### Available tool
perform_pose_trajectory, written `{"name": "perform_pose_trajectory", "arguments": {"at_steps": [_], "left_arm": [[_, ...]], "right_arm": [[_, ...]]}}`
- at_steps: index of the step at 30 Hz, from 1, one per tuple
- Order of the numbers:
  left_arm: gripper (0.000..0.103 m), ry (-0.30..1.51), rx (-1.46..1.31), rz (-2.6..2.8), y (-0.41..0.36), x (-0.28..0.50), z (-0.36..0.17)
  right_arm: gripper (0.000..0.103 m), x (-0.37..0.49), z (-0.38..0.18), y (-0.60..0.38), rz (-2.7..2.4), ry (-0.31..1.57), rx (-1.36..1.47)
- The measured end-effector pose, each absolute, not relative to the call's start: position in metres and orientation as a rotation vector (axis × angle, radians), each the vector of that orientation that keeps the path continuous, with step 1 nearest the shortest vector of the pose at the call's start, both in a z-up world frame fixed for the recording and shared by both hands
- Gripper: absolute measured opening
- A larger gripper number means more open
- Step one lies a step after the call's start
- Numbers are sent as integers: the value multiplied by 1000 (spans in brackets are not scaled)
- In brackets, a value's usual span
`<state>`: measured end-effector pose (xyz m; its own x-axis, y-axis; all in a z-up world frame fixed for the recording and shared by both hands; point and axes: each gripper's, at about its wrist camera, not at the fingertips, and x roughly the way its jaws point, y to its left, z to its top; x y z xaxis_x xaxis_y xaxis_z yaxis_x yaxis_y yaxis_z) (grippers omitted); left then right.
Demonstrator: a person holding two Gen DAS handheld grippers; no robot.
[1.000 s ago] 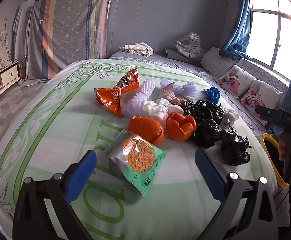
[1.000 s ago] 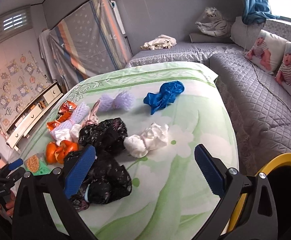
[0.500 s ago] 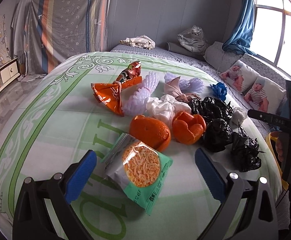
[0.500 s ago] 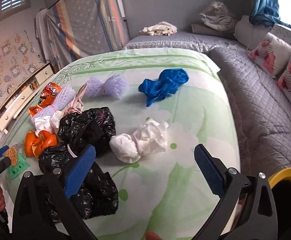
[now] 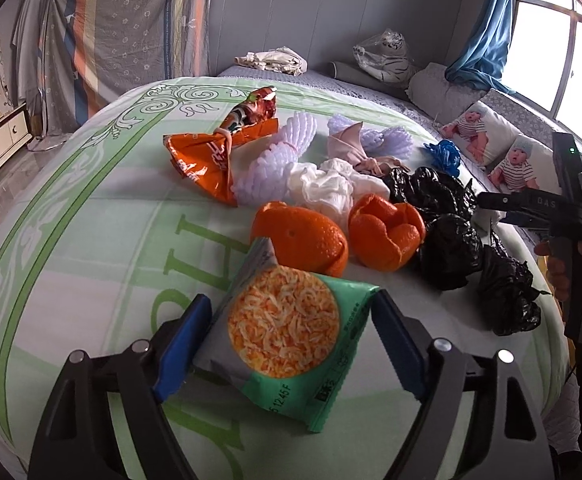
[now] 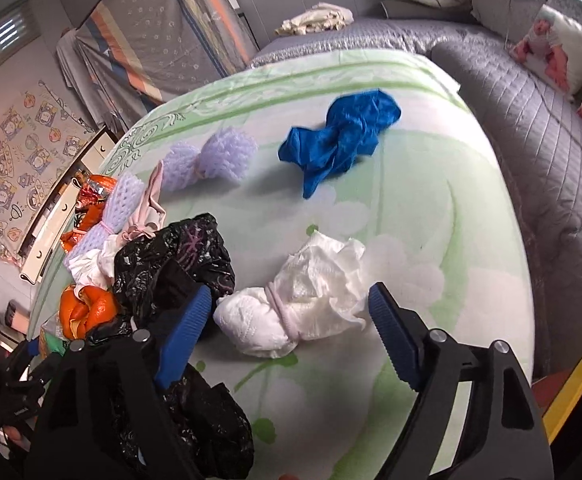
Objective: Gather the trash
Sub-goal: 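Close left tool on the noodle packet while right tool grasps the white tissue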
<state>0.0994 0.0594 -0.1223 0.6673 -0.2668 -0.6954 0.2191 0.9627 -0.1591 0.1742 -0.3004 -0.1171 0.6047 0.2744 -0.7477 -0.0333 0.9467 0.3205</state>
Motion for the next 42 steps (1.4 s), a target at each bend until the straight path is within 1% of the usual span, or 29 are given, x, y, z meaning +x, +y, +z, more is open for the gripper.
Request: {"name": "perform_pose_trajectory", "arguments": {"at_steps": [1, 3, 5, 7, 8, 10, 11, 13, 15, 16, 17, 23, 27, 34, 39, 42], "left_arm": [[75, 794, -60, -276, 59, 100, -122], [68, 797, -65, -282, 57, 103, -121], [63, 797, -69, -288, 58, 105, -121], [52, 792, -66, -289, 57, 105, -120], [44, 786, -64, -289, 56, 104, -120], [36, 771, -66, -289, 56, 102, -118], [30, 767, -68, -288, 56, 102, -117], [26, 755, -82, -295, 58, 100, -114], [19, 738, -77, -300, 58, 98, -111], [14, 732, -70, -300, 57, 98, -110], [7, 728, -62, -299, 56, 98, -110], [7, 728, -68, -313, 54, 100, -112], [2, 712, -100, -330, 57, 92, -105], [2, 548, -108, -348, 53, 62, -58], [2, 456, -90, -396, 26, 54, -26], [2, 431, -89, -465, 2, 55, -11]], "right_arm": [[73, 175, -118, -301, 182, 907, 296], [62, 177, -117, -302, 196, 907, 314], [58, 179, -117, -304, 236, 914, 360], [53, 179, -116, -304, 261, 920, 384], [50, 177, -115, -302, 265, 918, 380], [48, 173, -112, -300, 278, 908, 371], [47, 171, -111, -300, 284, 901, 376], [47, 165, -105, -301, 292, 878, 387], [47, 159, -97, -302, 303, 859, 384], [47, 156, -93, -302, 308, 848, 384], [47, 153, -89, -301, 312, 840, 385], [47, 139, -80, -296, 326, 821, 384], [47, 128, -75, -298, 333, 802, 407], [47, 87, -45, -318, 338, 705, 436], [48, 53, -23, -335, 300, 625, 432], [48, 28, -12, -350, 251, 572, 436]]}}
